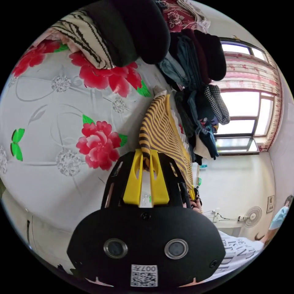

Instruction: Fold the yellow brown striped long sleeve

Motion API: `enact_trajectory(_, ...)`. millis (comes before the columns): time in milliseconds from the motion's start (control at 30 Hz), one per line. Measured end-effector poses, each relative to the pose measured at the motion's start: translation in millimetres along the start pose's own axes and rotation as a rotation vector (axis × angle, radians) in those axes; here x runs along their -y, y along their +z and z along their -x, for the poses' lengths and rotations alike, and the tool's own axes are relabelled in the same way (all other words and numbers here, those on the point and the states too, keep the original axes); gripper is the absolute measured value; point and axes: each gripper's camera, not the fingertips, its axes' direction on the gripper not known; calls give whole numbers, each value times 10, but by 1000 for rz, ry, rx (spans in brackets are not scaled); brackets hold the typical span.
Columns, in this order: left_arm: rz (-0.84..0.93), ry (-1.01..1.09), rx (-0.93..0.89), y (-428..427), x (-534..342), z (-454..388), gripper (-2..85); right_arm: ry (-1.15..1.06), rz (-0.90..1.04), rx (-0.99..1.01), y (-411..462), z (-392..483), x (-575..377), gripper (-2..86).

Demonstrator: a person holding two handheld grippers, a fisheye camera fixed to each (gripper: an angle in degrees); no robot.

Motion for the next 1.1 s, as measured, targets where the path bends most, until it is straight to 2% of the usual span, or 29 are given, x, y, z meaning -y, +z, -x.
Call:
enact_trajectory(100, 42, -4, -24, -212, -301, 87, 27, -26, 22, -18, -407, -108, -342, 43)
enact_trajectory(167, 98, 8, -7, -247, -535, 140, 28, 33, 18, -54, -654, -280, -595, 41)
enact_trajectory(267, 125, -20, -77, -263, -885, 287, 34, 85, -35, -101, -931, -389, -922, 39)
enact_trajectory(367, 114, -97, -159, -255, -986, 433, 35, -121, -58, -129, -791, 245, -927, 38)
enact_trajectory(433, 117, -79, -151, -262, -942, 373, 35, -416, 32, -174, -279, 1240, -908, 39)
enact_trajectory(467, 120, -65, -142, -268, -932, 341, 35, -489, 65, -177, -118, 1500, -933, 40)
enact_trajectory(533, 116, -19, -123, -317, -933, 251, 37, -774, 232, -184, 629, 2445, -1217, 42)
enact_trajectory(567, 110, -15, -133, -337, -946, 247, 37, -838, 278, -177, 830, 2633, -1335, 42)
enact_trajectory(633, 77, -21, -179, -448, -1053, 282, 40, -1010, 486, -126, 1678, 3109, -1909, 48)
enact_trajectory(700, 43, -18, -202, -557, -1177, 328, 44, -1083, 639, -107, 2343, 3176, -2412, 57)
enact_trajectory(767, 16, -20, -216, -667, -1312, 402, 55, -1087, 756, -126, 2950, 3006, -2833, 65)
enact_trajectory(833, -5, -34, -230, -778, -1494, 521, 73, -1002, 914, -130, 3574, 2586, -3182, 75)
enact_trajectory(900, -10, -39, -243, -824, -1625, 584, 86, -910, 968, -103, 3747, 2327, -3218, 82)
enact_trajectory(967, 0, -29, -249, -824, -1736, 602, 102, -851, 914, -98, 3661, 2172, -3062, 89)
enact_trajectory(1100, 37, 16, -277, -678, -1917, 531, 149, -722, 635, -249, 3054, 1788, -2313, 107)
